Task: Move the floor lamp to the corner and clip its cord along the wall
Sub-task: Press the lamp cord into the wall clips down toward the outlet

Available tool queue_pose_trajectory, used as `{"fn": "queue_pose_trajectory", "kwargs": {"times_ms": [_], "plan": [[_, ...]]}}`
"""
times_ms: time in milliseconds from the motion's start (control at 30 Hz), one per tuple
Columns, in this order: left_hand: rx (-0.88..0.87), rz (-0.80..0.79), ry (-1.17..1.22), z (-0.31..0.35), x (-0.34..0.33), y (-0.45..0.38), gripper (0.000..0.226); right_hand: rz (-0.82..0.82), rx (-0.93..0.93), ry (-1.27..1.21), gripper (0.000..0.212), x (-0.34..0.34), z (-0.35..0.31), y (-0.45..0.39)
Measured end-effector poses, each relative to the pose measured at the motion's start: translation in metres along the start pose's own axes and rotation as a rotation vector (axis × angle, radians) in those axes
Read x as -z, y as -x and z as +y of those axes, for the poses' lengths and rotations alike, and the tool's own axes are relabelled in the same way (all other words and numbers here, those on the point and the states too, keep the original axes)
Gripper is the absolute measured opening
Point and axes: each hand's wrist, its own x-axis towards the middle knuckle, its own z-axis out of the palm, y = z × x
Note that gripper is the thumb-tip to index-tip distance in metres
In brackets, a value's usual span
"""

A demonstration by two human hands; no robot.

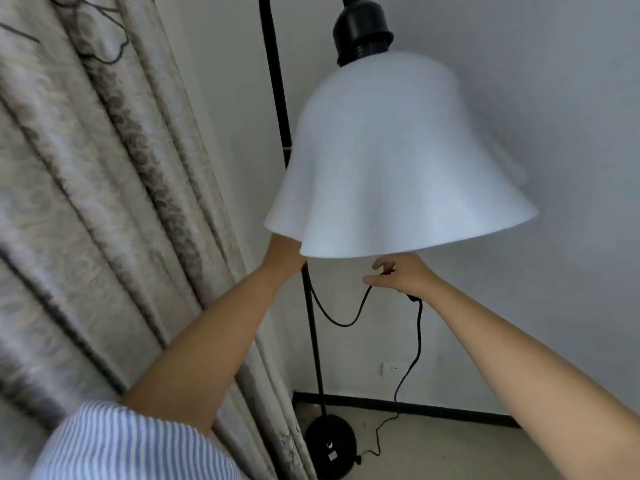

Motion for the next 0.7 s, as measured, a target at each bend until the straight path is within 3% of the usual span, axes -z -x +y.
{"fn": "queue_pose_trajectory", "kwargs": {"times_ms": [100,200,300,533,700], "plan": [[-0.097,0.064,-0.181,0.001,-0.030,0.046,0.017,0.002,0.067,0.026,0.024,-0.008,0.009,0.026],[-0.078,-0.095,-0.294,-0.002,-0.063,0.098,0.024,0.004,0.052,0.017,0.010,-0.010,0.025,0.059],[-0.020,-0.181,-0.302,0.012,-0.089,0.145,0.025,-0.014,0.049,-0.011,0.028,-0.005,0.045,0.095],[0.158,-0.184,-0.247,0.052,-0.141,0.234,0.032,-0.139,0.029,-0.152,0.017,0.005,0.102,0.175],[0.203,-0.164,-0.217,0.059,-0.152,0.258,0.032,-0.272,-0.097,-0.156,0.054,0.015,0.132,0.197]]}}
